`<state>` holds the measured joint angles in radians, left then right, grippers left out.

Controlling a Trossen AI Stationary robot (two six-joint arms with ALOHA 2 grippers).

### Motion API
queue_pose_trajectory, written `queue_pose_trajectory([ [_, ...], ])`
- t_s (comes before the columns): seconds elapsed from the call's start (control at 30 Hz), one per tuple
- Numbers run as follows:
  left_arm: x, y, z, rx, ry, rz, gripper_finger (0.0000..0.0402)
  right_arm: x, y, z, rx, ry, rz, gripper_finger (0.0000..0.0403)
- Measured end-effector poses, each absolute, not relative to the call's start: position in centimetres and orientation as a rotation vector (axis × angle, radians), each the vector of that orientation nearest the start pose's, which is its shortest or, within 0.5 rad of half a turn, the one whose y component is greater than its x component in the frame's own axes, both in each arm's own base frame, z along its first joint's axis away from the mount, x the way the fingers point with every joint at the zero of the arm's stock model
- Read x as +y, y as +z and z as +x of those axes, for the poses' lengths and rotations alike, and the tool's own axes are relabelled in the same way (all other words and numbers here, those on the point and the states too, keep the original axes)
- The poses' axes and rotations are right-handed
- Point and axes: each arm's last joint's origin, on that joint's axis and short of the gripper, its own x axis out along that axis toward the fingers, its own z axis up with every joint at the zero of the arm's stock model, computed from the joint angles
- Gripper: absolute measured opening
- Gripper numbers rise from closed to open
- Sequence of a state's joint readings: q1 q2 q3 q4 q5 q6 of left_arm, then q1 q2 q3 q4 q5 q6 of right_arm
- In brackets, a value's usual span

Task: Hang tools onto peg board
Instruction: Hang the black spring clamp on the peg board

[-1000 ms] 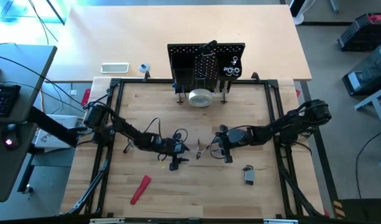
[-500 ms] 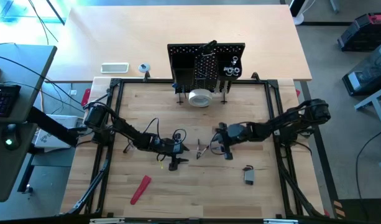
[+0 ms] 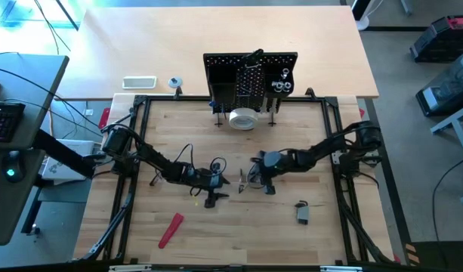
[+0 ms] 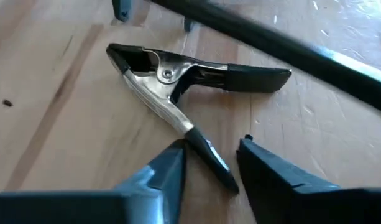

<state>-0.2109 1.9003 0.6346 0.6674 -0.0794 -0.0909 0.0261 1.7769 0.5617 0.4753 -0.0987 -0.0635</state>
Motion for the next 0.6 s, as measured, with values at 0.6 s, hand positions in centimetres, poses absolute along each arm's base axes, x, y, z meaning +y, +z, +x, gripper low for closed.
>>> queue_pose_trajectory([
  [0.6,-5.8,11.1,31.2,0.470,0.004,0.386,0.0243,2.1,12.1,29.2,0.510,0.576,0.214,0.0006],
])
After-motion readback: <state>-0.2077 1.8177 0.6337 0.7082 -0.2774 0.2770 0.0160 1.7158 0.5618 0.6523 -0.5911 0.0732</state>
